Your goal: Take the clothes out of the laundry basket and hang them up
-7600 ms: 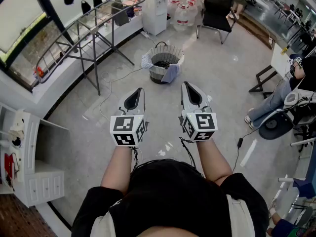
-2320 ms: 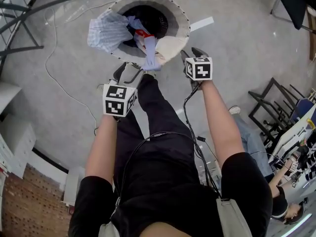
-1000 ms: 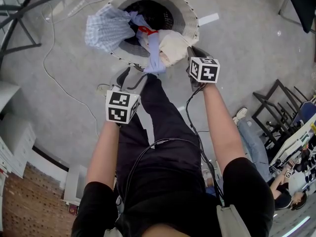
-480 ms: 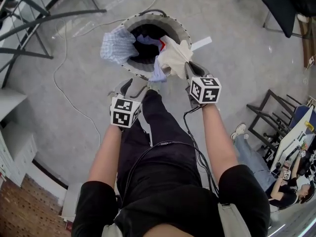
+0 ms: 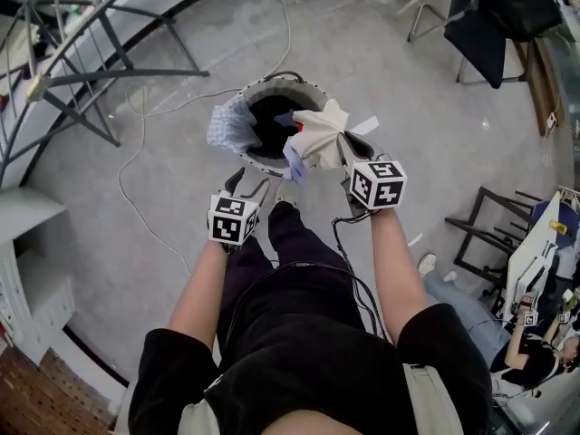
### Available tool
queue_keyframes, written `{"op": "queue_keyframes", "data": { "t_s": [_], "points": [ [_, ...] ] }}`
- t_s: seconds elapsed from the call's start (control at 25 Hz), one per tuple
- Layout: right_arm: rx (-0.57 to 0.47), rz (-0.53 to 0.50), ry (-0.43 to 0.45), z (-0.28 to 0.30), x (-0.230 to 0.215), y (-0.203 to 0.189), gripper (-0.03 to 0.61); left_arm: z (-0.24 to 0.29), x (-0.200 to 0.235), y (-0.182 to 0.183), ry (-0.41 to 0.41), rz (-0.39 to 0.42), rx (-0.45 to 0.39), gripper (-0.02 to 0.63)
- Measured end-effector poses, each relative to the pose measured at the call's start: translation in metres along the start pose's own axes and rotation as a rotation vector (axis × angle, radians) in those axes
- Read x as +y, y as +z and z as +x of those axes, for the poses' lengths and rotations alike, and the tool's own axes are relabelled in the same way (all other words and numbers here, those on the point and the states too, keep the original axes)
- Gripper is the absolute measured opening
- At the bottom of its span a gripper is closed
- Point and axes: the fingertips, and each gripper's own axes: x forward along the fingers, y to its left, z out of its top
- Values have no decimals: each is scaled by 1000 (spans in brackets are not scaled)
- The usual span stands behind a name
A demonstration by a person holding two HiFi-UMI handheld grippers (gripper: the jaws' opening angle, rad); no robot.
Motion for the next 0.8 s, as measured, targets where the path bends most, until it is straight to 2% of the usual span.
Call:
{"op": "queue_keyframes", "data": {
  "t_s": [0.28, 0.6, 0.8],
  "points": [
    [-96, -80, 24, -42, 56, 65, 47, -41, 10, 41, -9, 76, -73, 267],
    [-217, -130, 77, -107, 122, 112, 46, -82, 26, 44, 7, 103, -96, 267],
    [-313, -101, 205, -151, 157, 146, 46, -94, 36, 60, -20, 92, -170, 267]
  ]
}}
